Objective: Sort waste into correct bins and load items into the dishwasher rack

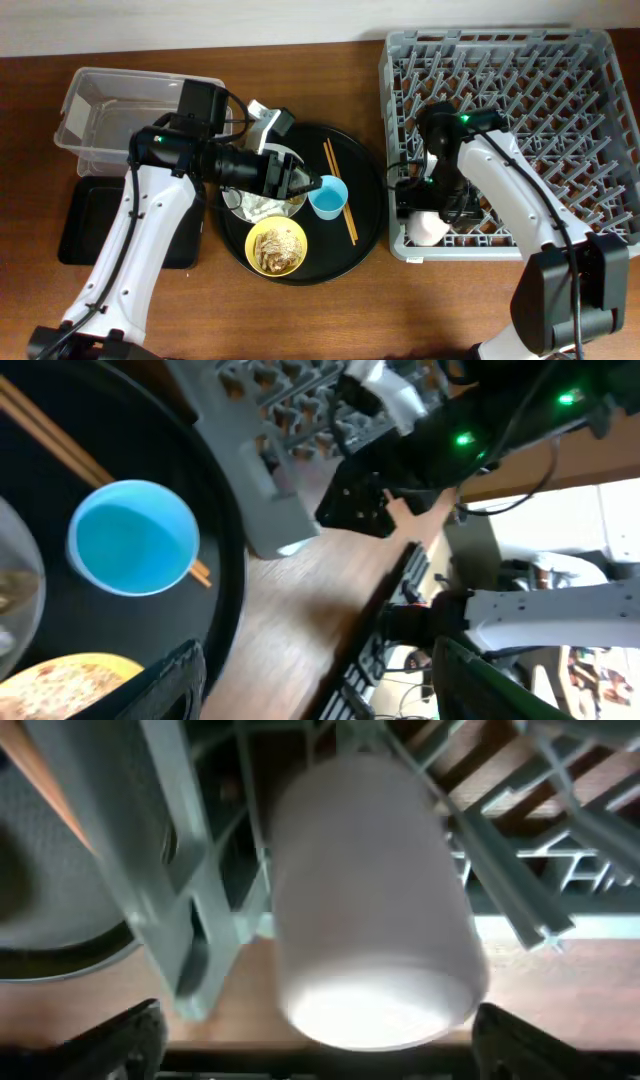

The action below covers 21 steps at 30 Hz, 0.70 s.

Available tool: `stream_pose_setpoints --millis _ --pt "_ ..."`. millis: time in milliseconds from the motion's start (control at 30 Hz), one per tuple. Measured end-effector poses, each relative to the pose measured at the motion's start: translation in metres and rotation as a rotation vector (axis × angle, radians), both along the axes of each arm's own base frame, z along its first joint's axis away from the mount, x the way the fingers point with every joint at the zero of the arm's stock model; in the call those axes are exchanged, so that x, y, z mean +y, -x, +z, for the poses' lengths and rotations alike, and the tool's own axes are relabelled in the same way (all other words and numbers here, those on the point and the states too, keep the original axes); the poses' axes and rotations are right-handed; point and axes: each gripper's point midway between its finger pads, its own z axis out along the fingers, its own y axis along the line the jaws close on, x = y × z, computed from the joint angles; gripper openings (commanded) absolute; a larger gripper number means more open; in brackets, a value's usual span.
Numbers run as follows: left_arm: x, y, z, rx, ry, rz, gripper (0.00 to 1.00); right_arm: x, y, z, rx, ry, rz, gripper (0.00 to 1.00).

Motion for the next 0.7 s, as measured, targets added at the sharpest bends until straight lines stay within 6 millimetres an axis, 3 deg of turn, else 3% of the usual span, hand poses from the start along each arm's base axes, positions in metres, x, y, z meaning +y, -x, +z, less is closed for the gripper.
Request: stream_pose_setpoints --millis 67,100,133,167,200,233,267,300,333,367,433,467,533,567,633,700 --pt "0.006 -0.005 -0.017 -0.037 -0.135 0.025 0.72 0.001 -0.014 0.003 -0.072 -0.002 -0.027 0.98" --pt "0.004 -0.006 -0.030 -0.078 -0.250 0.025 0.72 0.000 -0.016 0.016 -0.127 -0.009 -0.034 0.98" --pt "0.004 -0.007 -0.038 -0.112 -0.336 0.030 0.72 0.002 -0.026 0.040 -0.233 -0.033 -0.037 0.98" --pt "-0.001 -0.018 -0.050 -0.190 -0.464 0.058 0.68 0.004 -0.033 0.080 -0.383 -0.067 -0.039 0.97" --pt "-0.006 -0.021 -0.058 -0.206 -0.514 0.064 0.68 0.004 -0.036 0.096 -0.452 -0.082 -0.040 0.97" --pt "-0.011 -0.029 -0.073 -0.200 -0.559 0.081 0.66 0.003 -0.031 0.127 -0.569 -0.106 -0.041 0.96" --pt "-0.011 -0.034 -0.106 -0.137 -0.641 0.094 0.54 0.001 -0.022 0.146 -0.633 -0.119 -0.042 0.93" --pt "-0.011 -0.045 -0.129 -0.113 -0.680 0.117 0.31 -0.001 -0.017 0.158 -0.675 -0.127 -0.043 0.87" --pt "-0.010 -0.048 -0.144 -0.090 -0.707 0.124 0.10 -0.001 -0.016 0.160 -0.682 -0.128 -0.046 0.84" --pt "-0.012 -0.055 -0.158 -0.082 -0.717 0.131 0.00 -0.001 -0.015 0.161 -0.684 -0.129 -0.047 0.84" --pt "-0.009 -0.053 -0.182 -0.030 -0.756 0.124 0.00 -0.002 -0.013 0.159 -0.674 -0.126 -0.046 0.84" --pt "-0.008 -0.051 -0.182 -0.018 -0.759 0.127 0.00 -0.001 -0.013 0.159 -0.674 -0.126 -0.041 0.84" --pt "-0.004 -0.039 -0.175 0.046 -0.768 0.106 0.00 0.001 -0.013 0.160 -0.679 -0.133 -0.010 0.85" --pt "-0.007 -0.033 -0.160 0.094 -0.714 0.078 0.00 0.004 -0.012 0.161 -0.681 -0.151 0.018 0.85" --pt "-0.015 -0.048 -0.081 0.073 -0.368 0.025 0.00 0.027 -0.010 0.168 -0.699 -0.277 0.151 0.92" --pt "-0.011 -0.034 0.001 0.080 0.030 -0.053 0.00 0.066 -0.006 0.188 -0.766 -0.502 0.359 0.99"
